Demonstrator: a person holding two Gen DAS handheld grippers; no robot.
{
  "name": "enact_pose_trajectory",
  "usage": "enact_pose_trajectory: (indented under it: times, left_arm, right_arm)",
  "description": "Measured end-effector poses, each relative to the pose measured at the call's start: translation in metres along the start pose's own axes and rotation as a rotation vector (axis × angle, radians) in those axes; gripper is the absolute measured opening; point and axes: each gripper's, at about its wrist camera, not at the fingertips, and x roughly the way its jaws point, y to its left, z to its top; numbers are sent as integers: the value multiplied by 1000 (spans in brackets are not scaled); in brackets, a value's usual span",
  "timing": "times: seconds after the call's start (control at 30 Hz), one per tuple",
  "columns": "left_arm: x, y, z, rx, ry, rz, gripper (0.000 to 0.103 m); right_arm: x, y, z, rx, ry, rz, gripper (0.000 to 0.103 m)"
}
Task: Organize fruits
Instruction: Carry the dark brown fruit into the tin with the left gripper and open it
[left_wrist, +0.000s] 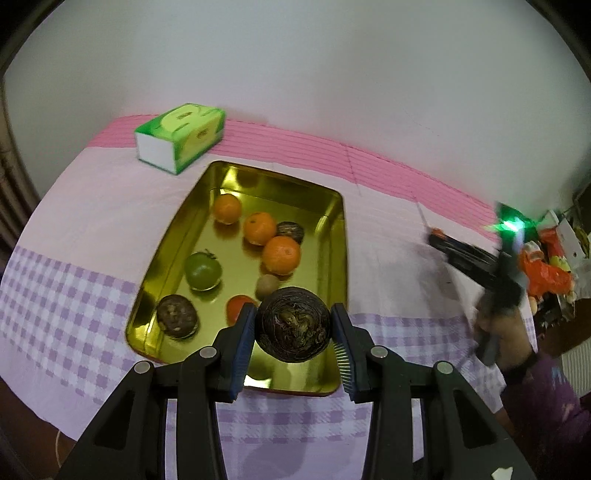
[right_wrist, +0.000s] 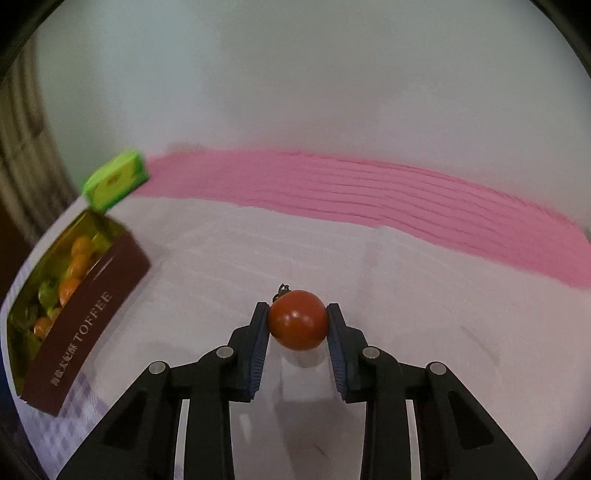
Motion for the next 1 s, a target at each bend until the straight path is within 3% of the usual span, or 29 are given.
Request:
enact_pose_trajectory:
  times: [0.2,0.33,1.0]
  left_arm:
    - [8,11,-11,-16,-4,24,36]
    - [12,10,-16,-4,-8,38,36]
    - [34,20,9,50,-38,101,37]
  right_arm:
    - [-7,-43,-33,107,49,-129,32]
    - [-6,-48,-36,124,39,-176,32]
    - [-7,-47,-34,126,42,-185,32]
